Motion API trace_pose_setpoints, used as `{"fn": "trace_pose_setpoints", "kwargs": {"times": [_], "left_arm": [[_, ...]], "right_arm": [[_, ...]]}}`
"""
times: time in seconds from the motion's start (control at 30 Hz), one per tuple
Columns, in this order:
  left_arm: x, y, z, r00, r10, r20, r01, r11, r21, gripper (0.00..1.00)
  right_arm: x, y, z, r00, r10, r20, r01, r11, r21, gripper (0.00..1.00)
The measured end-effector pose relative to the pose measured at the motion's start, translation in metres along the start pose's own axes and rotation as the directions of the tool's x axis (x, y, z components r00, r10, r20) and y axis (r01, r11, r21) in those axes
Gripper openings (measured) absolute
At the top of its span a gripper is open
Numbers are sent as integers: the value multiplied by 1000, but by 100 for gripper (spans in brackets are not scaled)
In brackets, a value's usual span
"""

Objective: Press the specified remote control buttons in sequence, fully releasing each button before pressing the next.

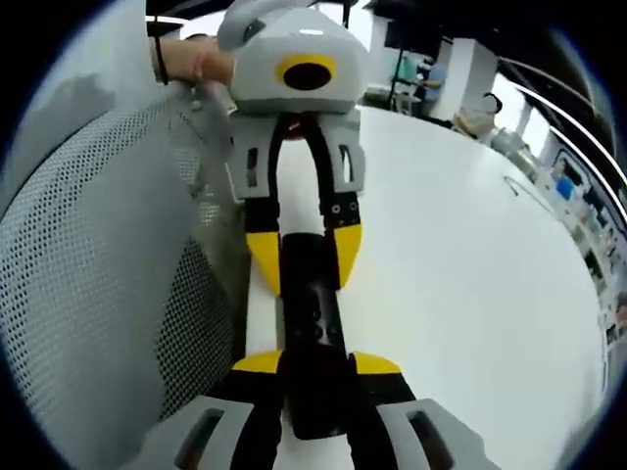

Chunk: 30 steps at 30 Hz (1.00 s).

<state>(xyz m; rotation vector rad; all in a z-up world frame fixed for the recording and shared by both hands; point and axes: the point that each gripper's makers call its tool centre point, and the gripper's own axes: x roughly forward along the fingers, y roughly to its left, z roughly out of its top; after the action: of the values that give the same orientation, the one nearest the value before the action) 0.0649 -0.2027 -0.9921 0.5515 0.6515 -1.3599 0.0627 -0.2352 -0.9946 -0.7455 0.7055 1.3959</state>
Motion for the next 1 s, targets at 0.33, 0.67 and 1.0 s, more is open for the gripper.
{"fn": "trace_pose_setpoints", "kwargs": {"times": [0.33,0.67,1.0], "left_arm": [[-1,1,0,1000,-1,16,1,1000,-4,25],[-13,14,-1,999,35,14,-32,988,-151,37],[-66,41,25,962,182,202,-116,946,-304,59]], "right_arm": [[1,2,1,1000,-13,-15,13,1000,18,21],[0,1,1,1000,-19,4,18,997,69,21],[1,2,1,1000,-15,15,13,996,85,21]]}}
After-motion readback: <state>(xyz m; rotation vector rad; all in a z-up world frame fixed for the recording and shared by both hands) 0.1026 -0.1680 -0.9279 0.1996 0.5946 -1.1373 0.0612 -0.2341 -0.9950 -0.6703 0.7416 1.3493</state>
